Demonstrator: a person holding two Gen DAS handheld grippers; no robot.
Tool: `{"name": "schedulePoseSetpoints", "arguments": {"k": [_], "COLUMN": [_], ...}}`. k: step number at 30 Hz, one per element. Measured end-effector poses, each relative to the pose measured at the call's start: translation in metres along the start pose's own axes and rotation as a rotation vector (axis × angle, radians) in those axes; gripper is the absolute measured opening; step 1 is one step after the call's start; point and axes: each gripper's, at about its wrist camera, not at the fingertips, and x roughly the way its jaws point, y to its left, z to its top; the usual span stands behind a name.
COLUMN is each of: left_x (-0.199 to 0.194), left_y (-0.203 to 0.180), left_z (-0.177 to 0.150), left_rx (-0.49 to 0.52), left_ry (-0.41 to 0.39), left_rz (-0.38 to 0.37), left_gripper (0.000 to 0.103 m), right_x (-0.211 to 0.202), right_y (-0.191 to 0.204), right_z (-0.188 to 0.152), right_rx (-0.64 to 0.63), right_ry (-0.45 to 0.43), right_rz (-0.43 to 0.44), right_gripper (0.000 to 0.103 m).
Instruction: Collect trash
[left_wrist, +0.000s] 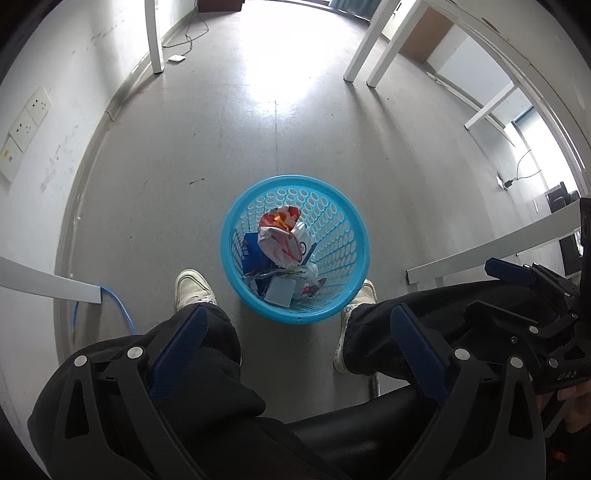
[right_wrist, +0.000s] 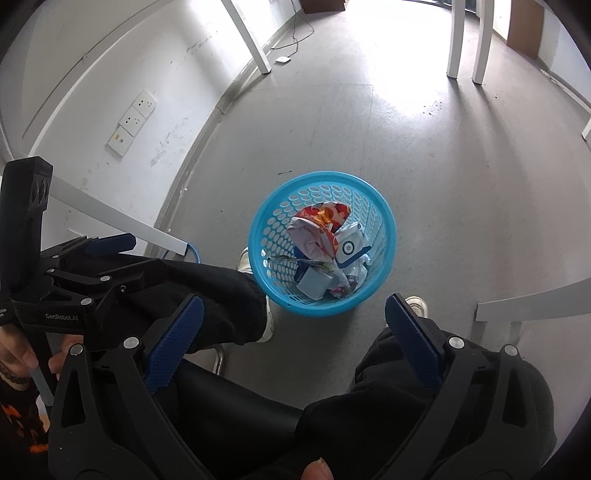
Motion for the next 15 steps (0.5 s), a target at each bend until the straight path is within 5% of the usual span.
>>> {"name": "schedulePoseSetpoints", "arguments": {"k": [15], "left_x": [0.004], "left_y": [0.0007], "left_z": [0.0031], "left_rx": [0.006], "left_ry": [0.023], "left_rz": [-0.011], "left_gripper": [0.097], "right_x": [0.0081], "right_y": [0.002], "right_z": [-0.0014], "right_rx": [0.0], "right_ry": [0.03], "right_rz": [0.02], "right_gripper": [0.094]}}
